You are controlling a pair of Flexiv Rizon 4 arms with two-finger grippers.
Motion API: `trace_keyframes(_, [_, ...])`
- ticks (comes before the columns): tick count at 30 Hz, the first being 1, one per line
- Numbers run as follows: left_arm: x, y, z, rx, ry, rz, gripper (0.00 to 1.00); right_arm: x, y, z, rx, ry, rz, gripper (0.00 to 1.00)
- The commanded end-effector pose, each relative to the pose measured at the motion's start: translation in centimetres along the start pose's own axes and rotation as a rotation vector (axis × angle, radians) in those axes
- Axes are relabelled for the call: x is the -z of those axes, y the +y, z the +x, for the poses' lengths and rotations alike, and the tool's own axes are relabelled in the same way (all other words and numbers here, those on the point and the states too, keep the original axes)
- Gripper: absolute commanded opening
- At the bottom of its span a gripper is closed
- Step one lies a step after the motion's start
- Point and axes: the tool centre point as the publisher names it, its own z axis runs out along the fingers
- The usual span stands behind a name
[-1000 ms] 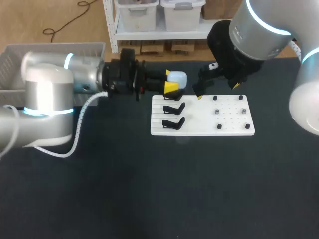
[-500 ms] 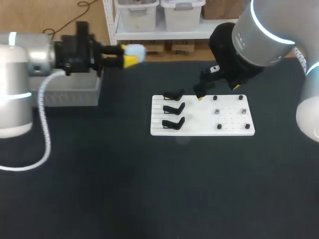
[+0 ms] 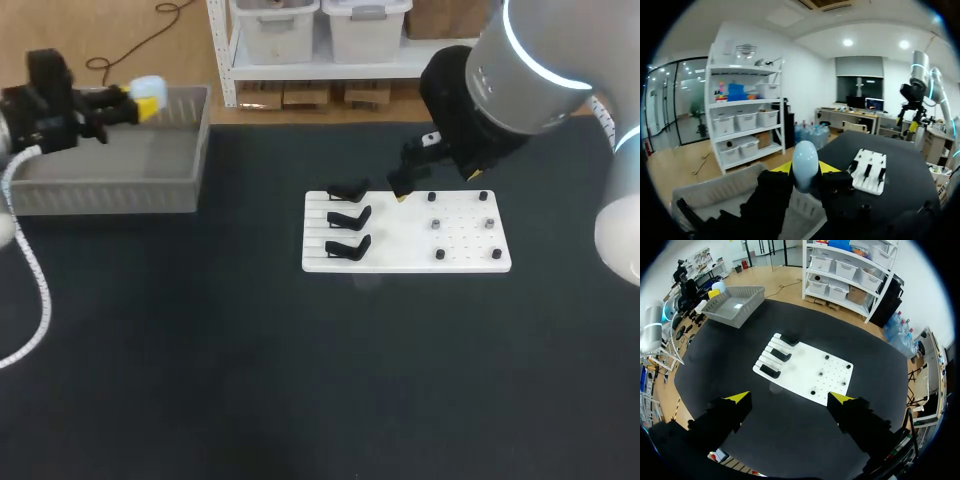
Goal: Pick up each earbud case from the left stands, insert the matching earbuds, close the lid, and place the case in the box.
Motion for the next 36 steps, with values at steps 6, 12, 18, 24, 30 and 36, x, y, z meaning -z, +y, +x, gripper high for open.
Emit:
trace_keyframes(6, [-1.3, 6.6, 3.2, 0.007, 0.218, -0.328, 0.00, 0.1, 0.0, 0.2, -0.002, -0.006, 0.003, 1.00])
trace_keyframes(12, [-2.2, 8.9, 4.7, 0.021, 0.299, -0.324, 0.00, 0.1, 0.0, 0.2, -0.002, -0.006, 0.003, 1.00])
trace_keyframes(18, [-1.6, 10.0, 5.4, 0.028, 0.332, -0.358, 1.00, 0.1, 0.0, 0.2, -0.002, -0.006, 0.003, 1.00])
trace_keyframes(24, [0.2, 10.0, 5.6, 0.046, 0.303, -0.388, 1.00, 0.1, 0.0, 0.2, -0.002, -0.006, 0.003, 1.00])
trace_keyframes(30, [1.2, 9.5, 5.1, 0.055, 0.259, -0.388, 1.00, 0.1, 0.0, 0.2, -0.002, -0.006, 0.003, 1.00])
trace_keyframes(36, [1.2, 9.5, 5.1, 0.055, 0.259, -0.388, 1.00, 0.1, 0.0, 0.2, -0.002, -0.006, 0.003, 1.00])
